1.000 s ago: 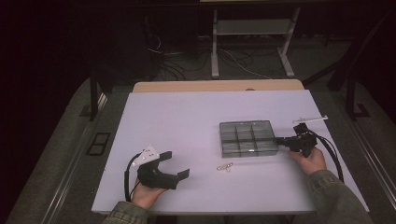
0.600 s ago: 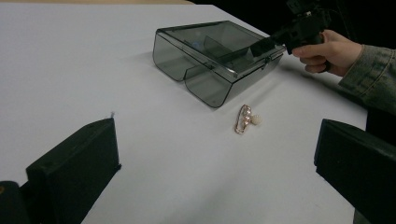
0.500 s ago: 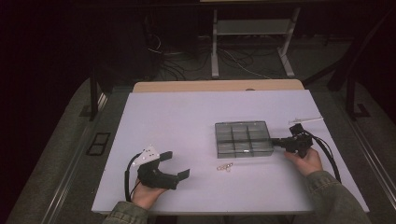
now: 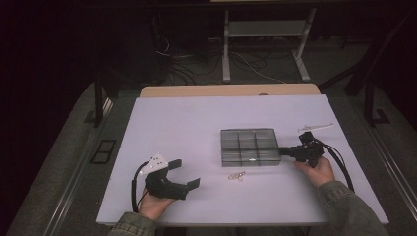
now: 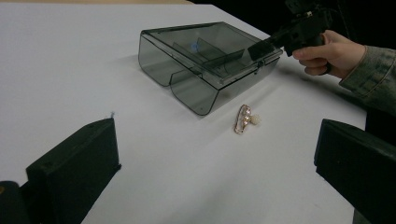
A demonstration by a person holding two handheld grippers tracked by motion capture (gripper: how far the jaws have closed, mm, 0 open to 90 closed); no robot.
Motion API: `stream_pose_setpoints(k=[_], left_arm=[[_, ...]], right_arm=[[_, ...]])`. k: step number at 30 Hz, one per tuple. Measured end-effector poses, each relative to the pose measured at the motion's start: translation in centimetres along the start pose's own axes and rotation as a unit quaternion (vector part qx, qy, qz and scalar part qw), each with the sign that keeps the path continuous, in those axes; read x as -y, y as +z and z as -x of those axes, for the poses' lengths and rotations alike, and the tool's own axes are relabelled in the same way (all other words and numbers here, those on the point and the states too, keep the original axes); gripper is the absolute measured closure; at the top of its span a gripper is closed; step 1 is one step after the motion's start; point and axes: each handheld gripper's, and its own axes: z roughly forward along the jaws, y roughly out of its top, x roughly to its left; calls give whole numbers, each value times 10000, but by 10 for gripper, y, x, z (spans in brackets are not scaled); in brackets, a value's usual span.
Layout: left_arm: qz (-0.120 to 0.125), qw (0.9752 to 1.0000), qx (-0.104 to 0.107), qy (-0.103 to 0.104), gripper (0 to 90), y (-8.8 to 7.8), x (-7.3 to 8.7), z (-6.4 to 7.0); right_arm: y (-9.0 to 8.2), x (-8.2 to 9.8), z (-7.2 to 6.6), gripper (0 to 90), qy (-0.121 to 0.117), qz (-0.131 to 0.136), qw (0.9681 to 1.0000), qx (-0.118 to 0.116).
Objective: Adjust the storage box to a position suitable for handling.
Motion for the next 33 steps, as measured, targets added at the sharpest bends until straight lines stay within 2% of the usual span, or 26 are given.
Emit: stream_pose_setpoints(k=[20, 33], left_arm=[[-21, 10000, -2, 17, 0, 1, 0, 0], [-18, 10000, -3, 17, 0, 0, 0, 1]], right_arm=[[17, -7, -17, 896, -118, -37, 9999, -96], [25, -10, -23, 896, -149, -30, 9998, -115]])
